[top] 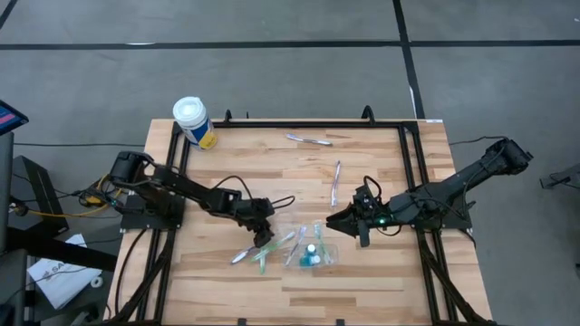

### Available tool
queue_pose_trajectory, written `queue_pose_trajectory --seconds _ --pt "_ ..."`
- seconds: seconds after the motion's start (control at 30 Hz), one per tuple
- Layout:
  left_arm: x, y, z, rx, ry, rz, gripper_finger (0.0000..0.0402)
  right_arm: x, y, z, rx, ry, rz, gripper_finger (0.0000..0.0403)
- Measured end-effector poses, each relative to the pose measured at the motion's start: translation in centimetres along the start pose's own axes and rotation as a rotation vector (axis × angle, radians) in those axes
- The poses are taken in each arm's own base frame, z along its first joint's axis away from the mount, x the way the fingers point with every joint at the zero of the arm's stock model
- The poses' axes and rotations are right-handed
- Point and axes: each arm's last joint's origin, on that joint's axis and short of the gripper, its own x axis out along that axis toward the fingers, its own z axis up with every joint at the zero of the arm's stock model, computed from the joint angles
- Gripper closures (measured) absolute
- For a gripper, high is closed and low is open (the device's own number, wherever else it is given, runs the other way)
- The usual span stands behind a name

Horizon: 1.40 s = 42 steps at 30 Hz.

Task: Pick & Place toothbrushing station
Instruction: Put the purple toothbrush in the transparent organizer

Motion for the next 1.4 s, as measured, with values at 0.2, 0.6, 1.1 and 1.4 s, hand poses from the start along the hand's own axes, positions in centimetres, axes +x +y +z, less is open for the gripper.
queue_pose_trajectory --seconds 0.2,0.6,1.1,1.4 --pt "2.0 0.2 -0.6 -0.002 0.045 -0.021 0.0216 0.0 0.0 0.0 0.001 0.000 0.000 0.0276" --pt "1.9 0.8 0.1 -0.024 -0.013 -0.010 0.0393 0.0 0.0 0.0 0.005 -0.001 -0.002 0.0276" --pt "-2.6 1.2 12.6 0.066 -0.735 -0.289 0.0401 0.0 -0.1 0.1 0.002 -0.003 -0.003 0.0276" --pt "-8.6 -0.9 17.6 0.160 -1.093 -0.403 0.0401 0.0 -0.1 0.1 -0.023 -0.003 -0.002 0.0276"
